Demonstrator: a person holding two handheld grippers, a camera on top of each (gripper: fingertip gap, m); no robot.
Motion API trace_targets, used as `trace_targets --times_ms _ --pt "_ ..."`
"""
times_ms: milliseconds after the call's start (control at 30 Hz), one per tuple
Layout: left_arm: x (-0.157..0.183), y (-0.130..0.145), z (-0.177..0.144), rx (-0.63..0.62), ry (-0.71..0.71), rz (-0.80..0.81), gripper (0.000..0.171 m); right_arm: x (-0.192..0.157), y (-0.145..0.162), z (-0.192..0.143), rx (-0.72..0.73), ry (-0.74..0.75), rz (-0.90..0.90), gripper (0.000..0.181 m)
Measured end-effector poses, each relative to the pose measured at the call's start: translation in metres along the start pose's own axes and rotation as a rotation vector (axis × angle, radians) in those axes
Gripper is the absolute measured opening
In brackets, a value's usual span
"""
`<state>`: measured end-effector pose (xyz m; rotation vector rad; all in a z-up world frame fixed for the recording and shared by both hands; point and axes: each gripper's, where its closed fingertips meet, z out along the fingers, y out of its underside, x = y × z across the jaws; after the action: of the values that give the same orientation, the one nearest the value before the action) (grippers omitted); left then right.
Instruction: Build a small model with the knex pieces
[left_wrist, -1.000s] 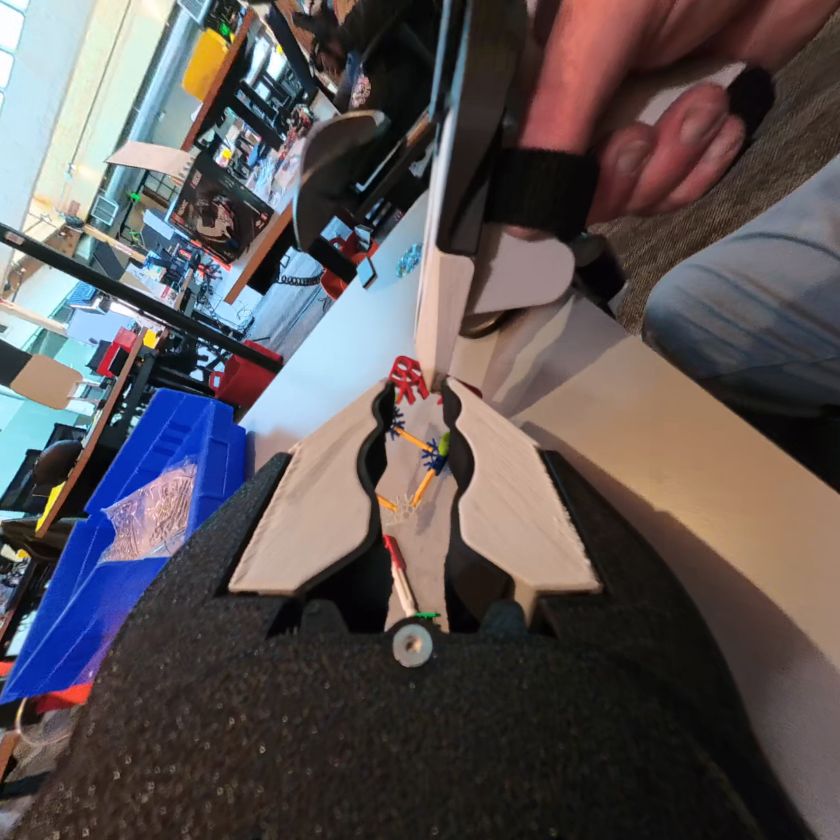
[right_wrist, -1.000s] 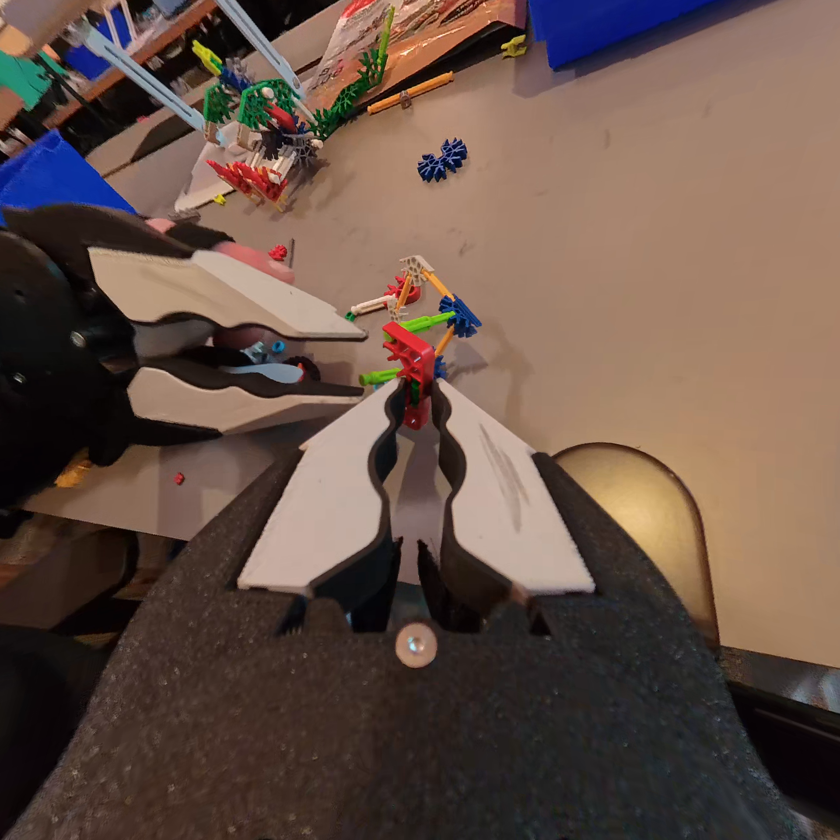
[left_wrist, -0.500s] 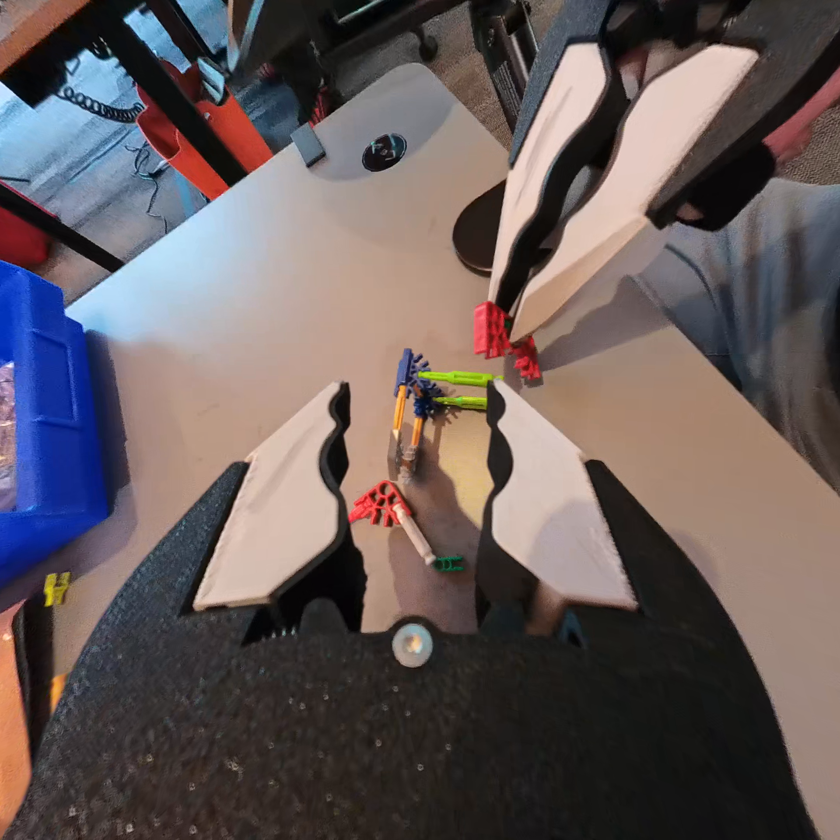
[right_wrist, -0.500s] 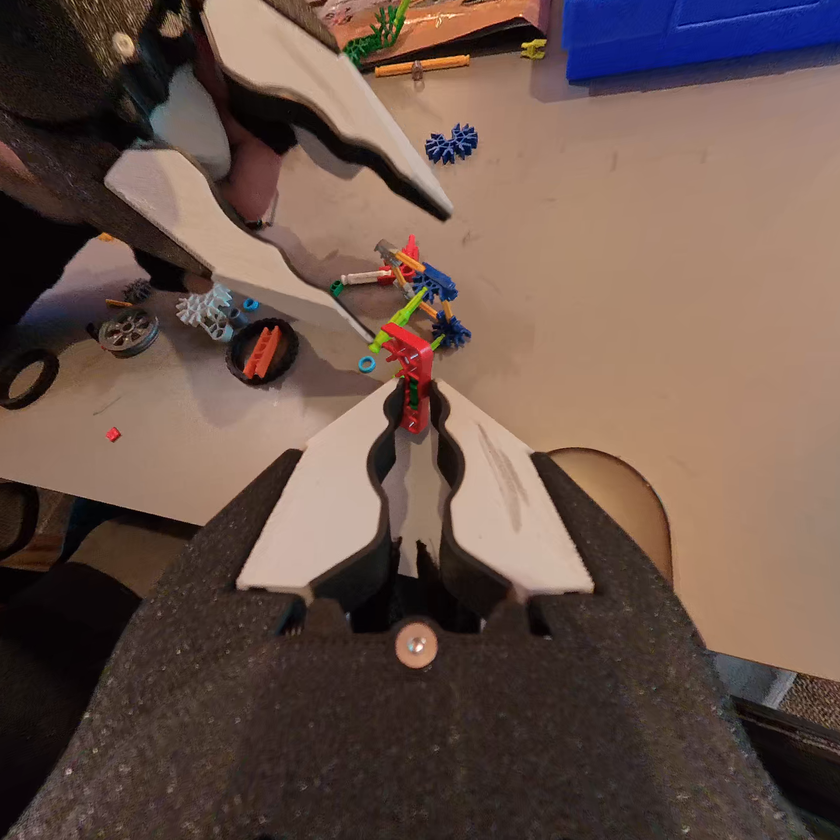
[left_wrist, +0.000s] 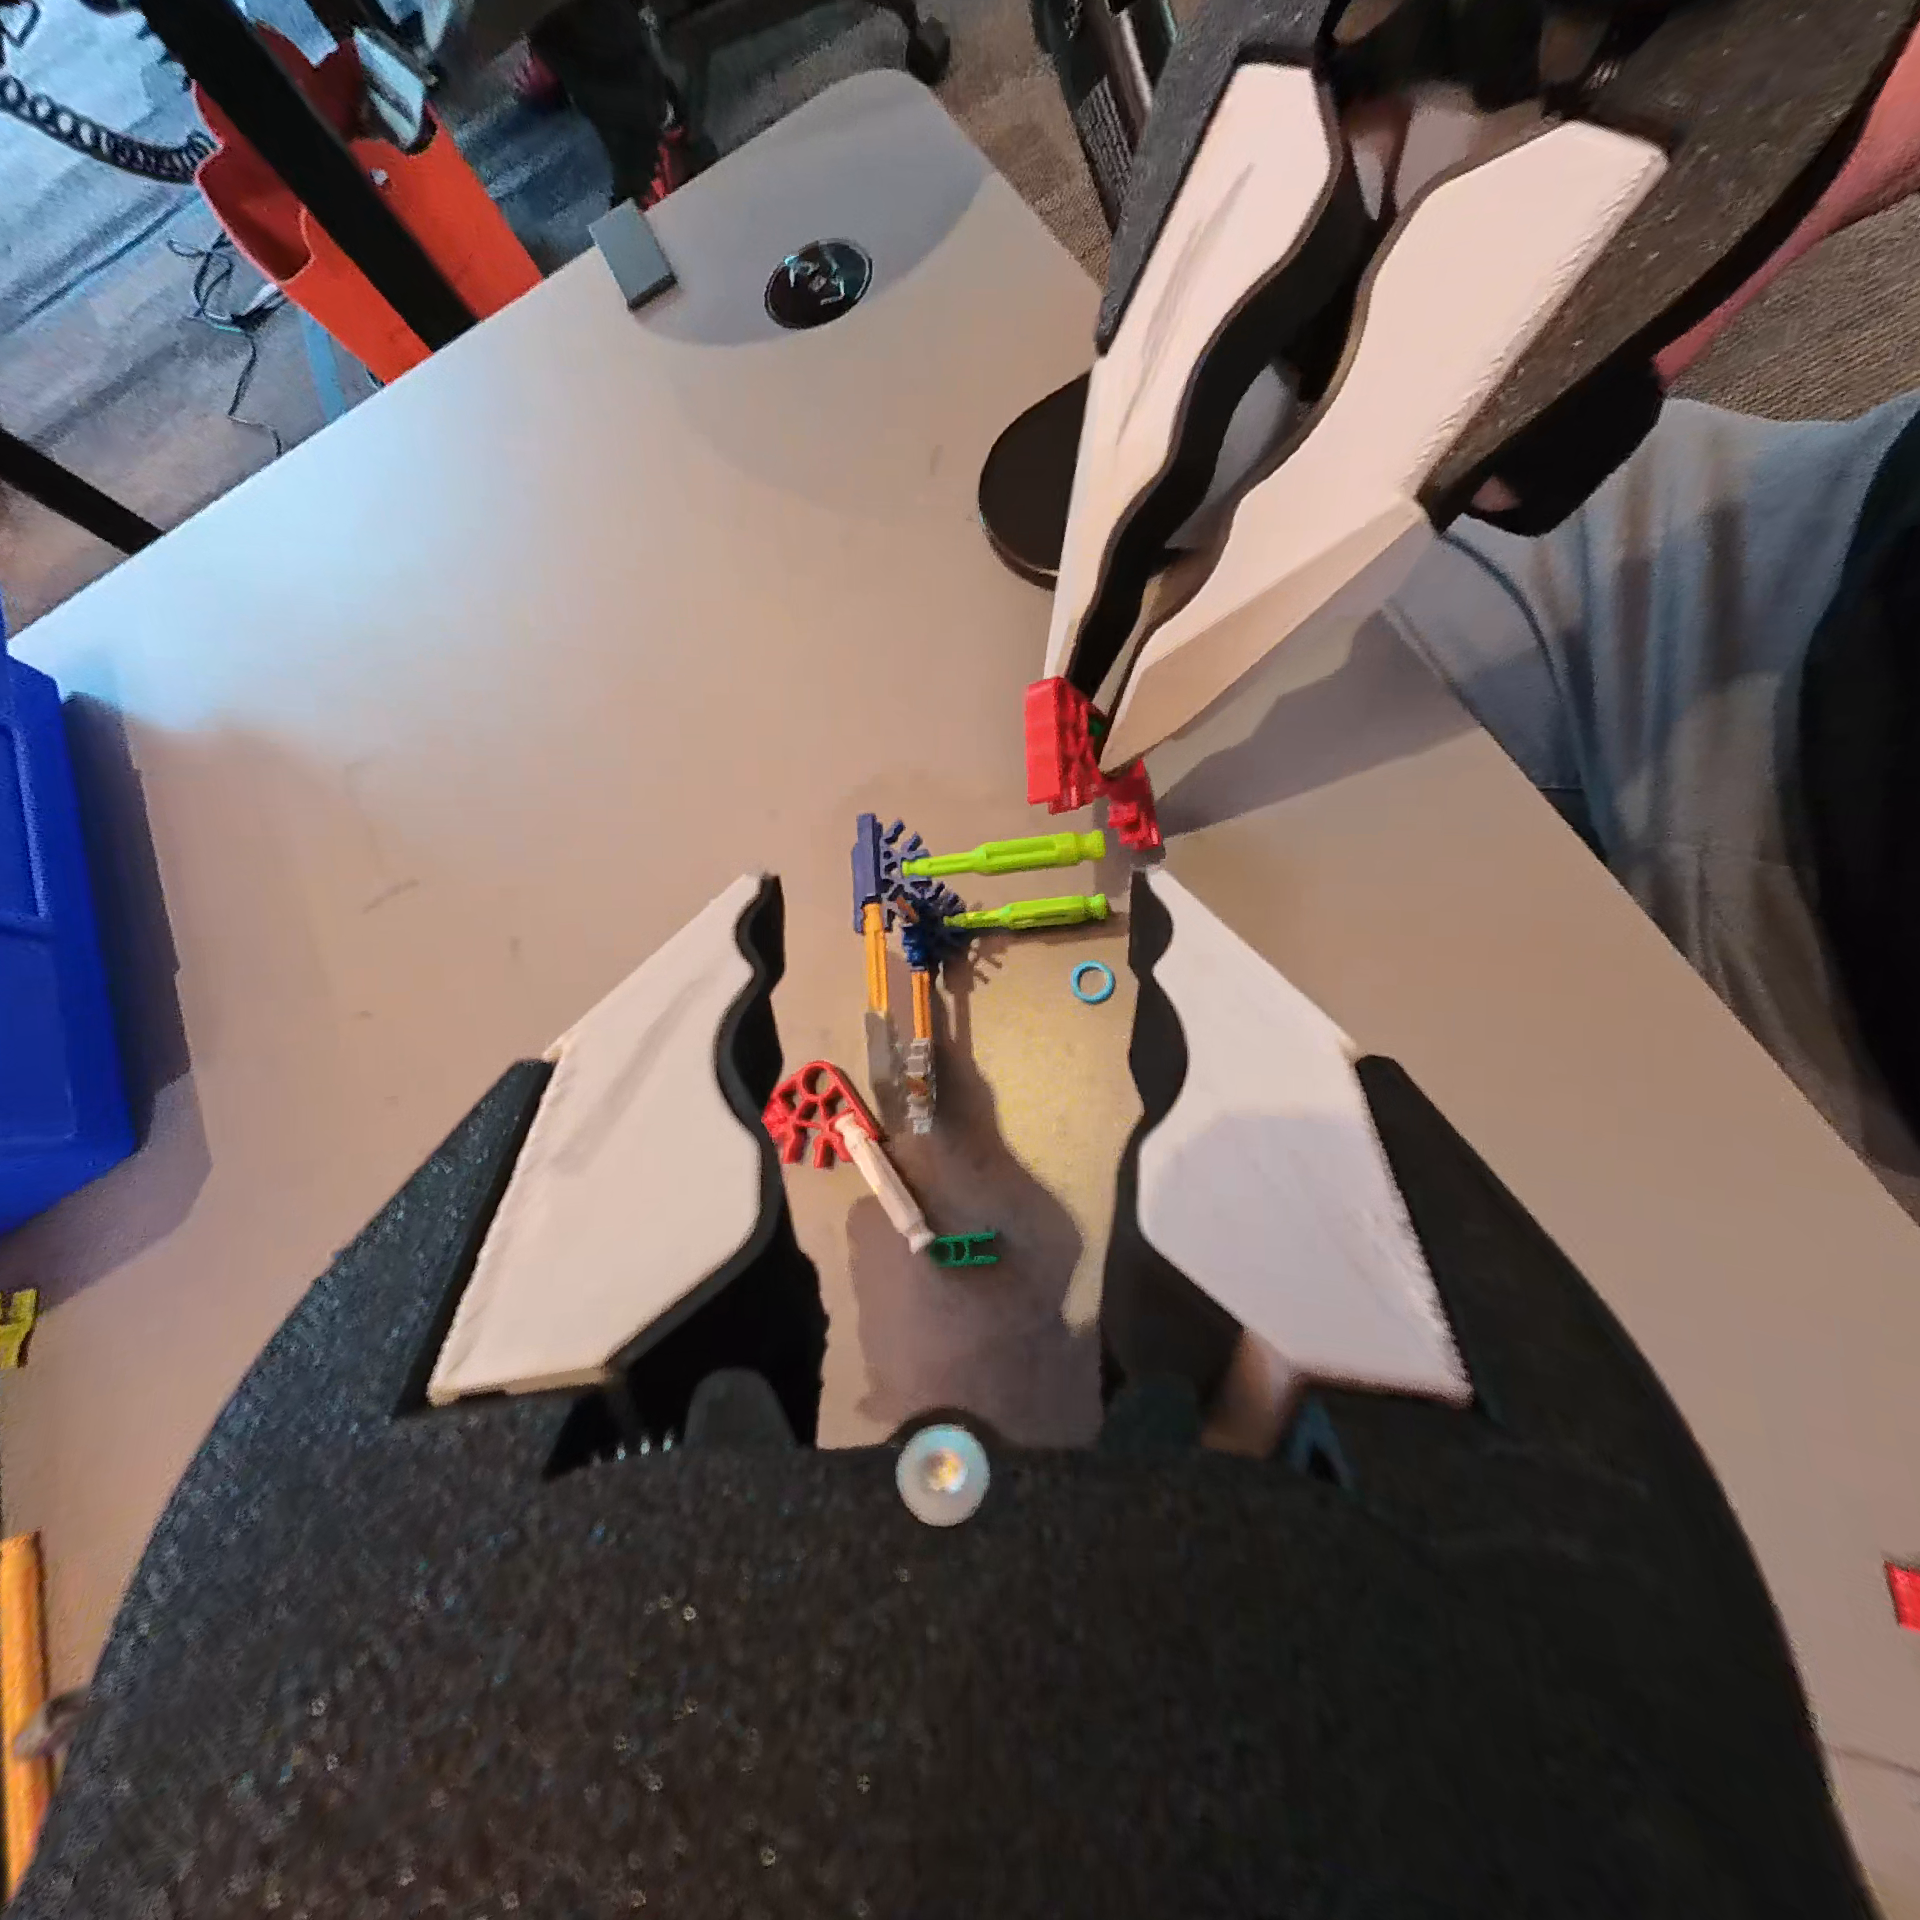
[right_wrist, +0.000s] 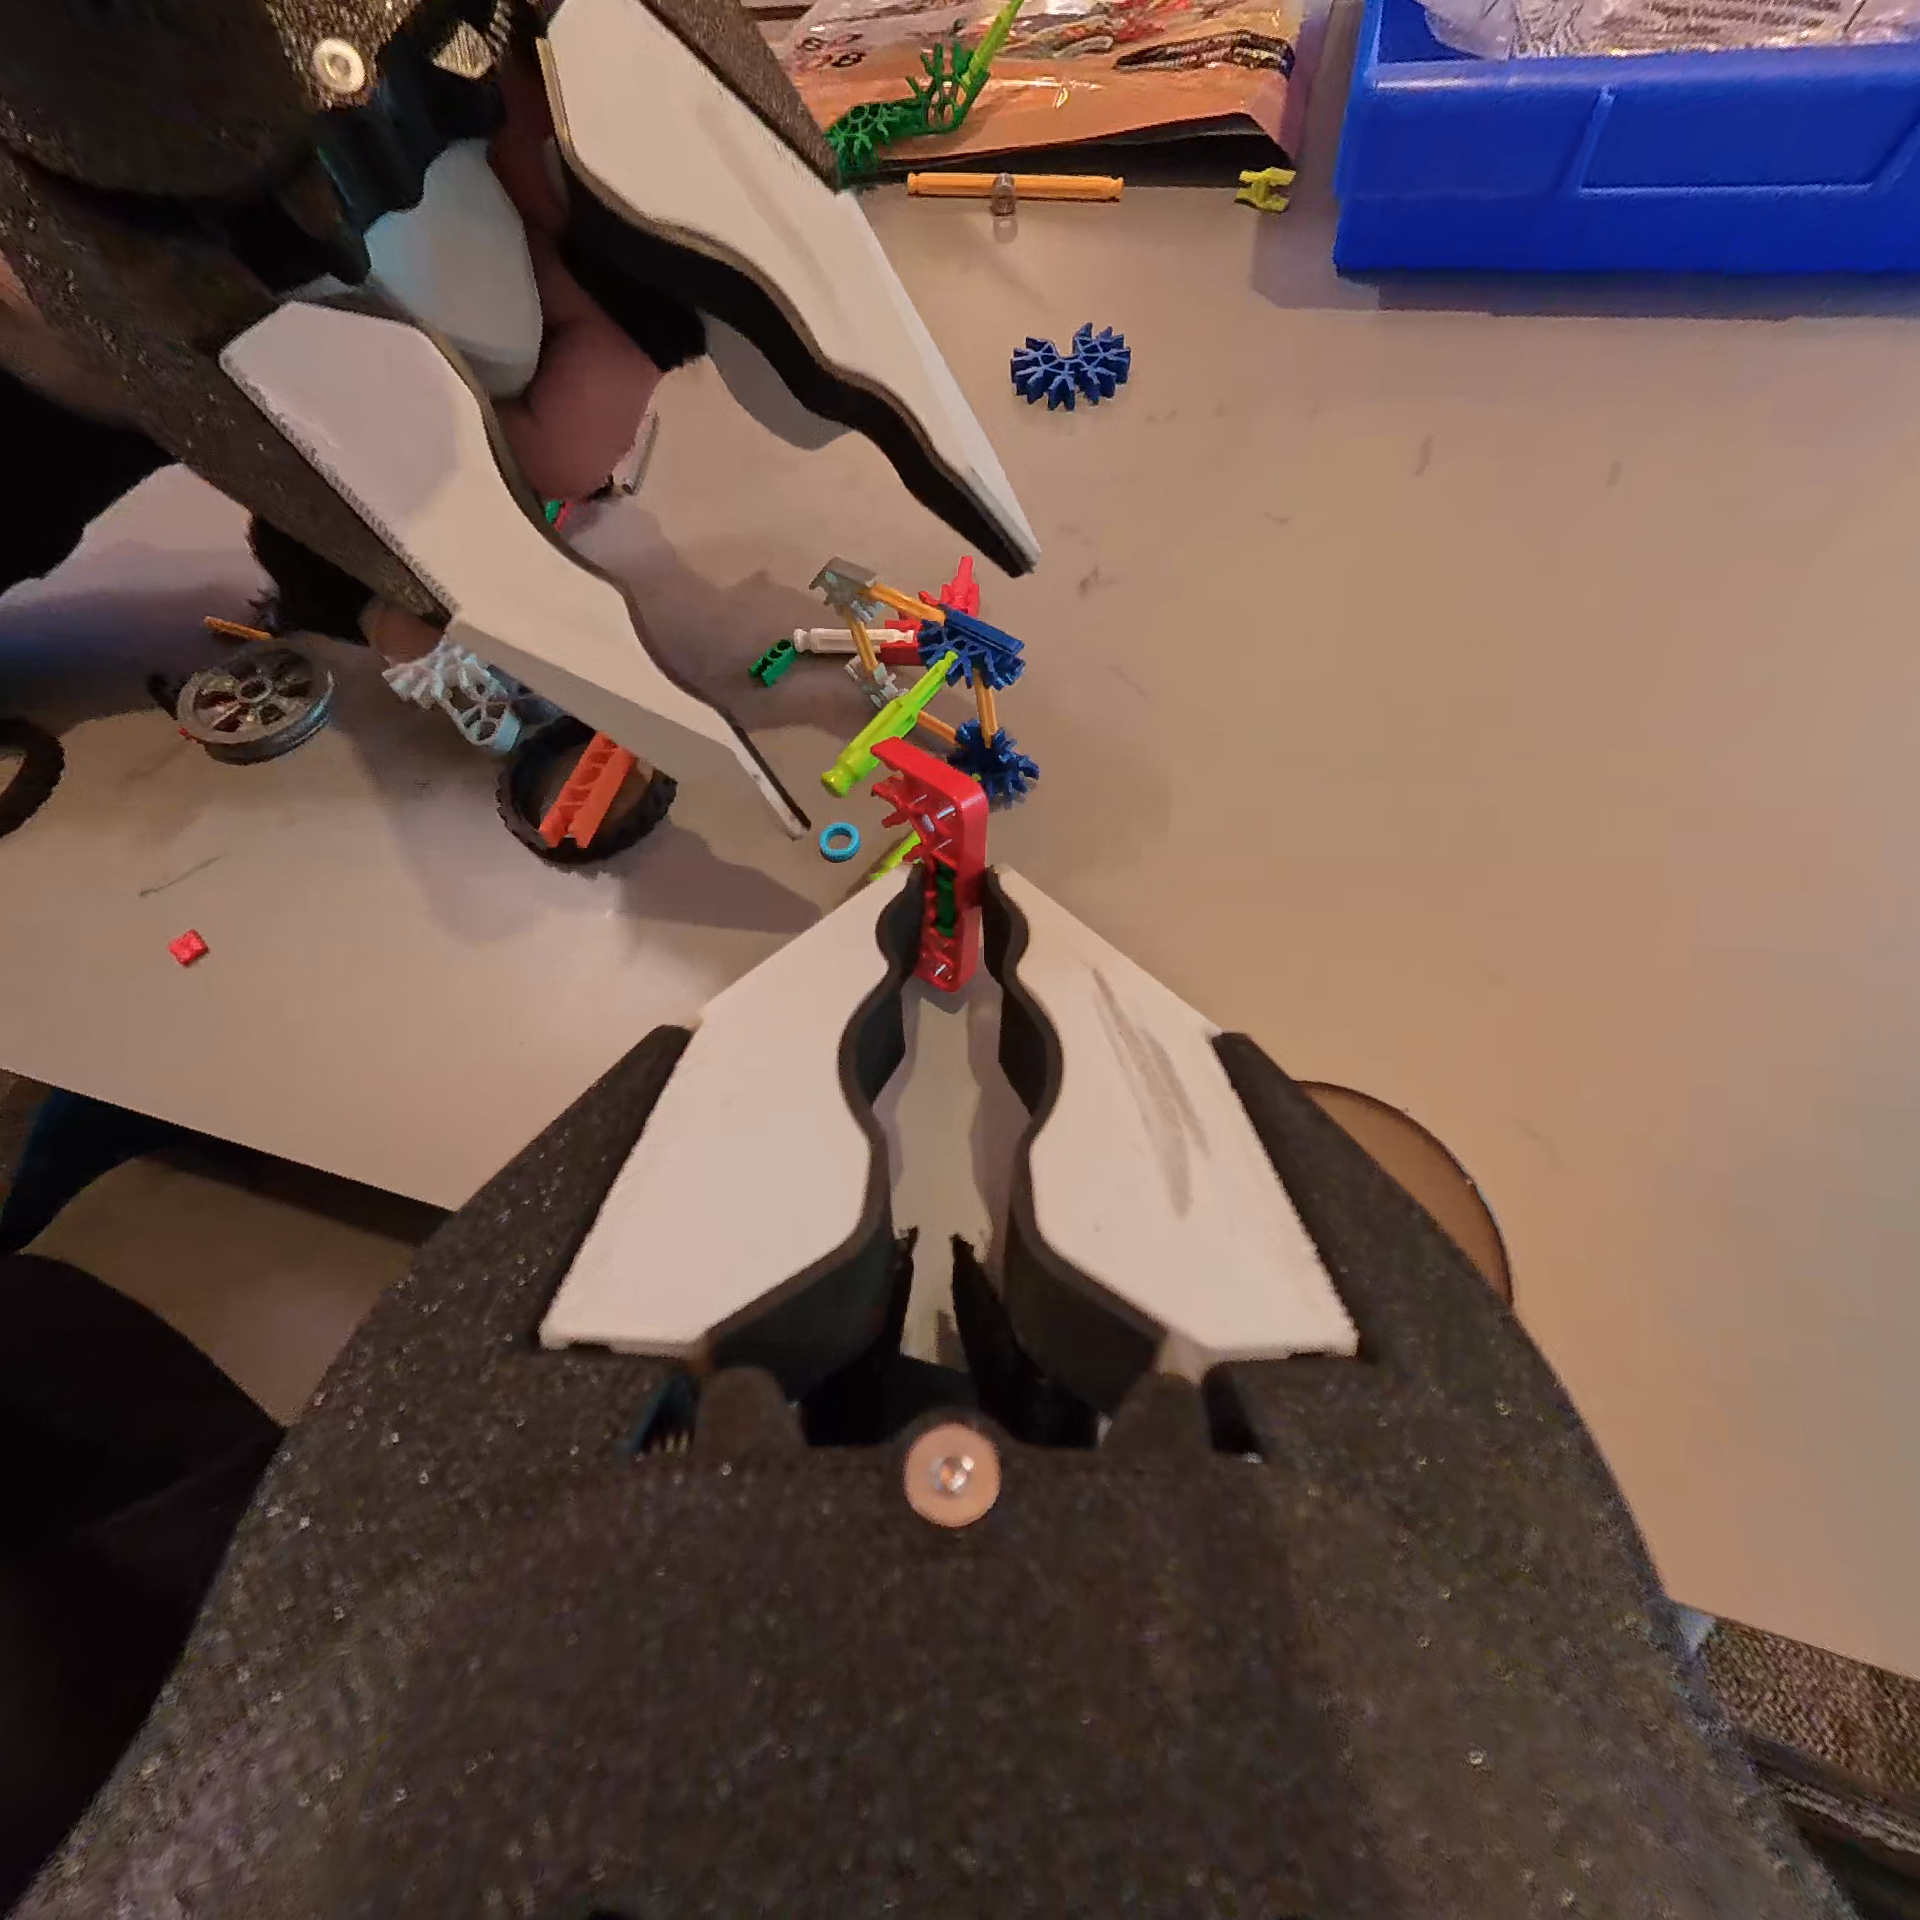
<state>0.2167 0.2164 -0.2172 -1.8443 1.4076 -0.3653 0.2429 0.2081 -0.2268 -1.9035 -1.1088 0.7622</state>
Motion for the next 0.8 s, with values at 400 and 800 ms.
trace_targets --times_ms 400,800 --pt "-0.0005 -0.0014 0.0035 0.062 -0.076 -0.040 0.045 -0.0038 -0.0024 0.0037 0.009 0.000 -0.125 0.010" --pt "0.0005 -0.0022 0.0041 0.074 -0.078 -0.011 0.045 -0.0016 -0.0025 0.0088 0.009 0.046 -0.288 0.011"
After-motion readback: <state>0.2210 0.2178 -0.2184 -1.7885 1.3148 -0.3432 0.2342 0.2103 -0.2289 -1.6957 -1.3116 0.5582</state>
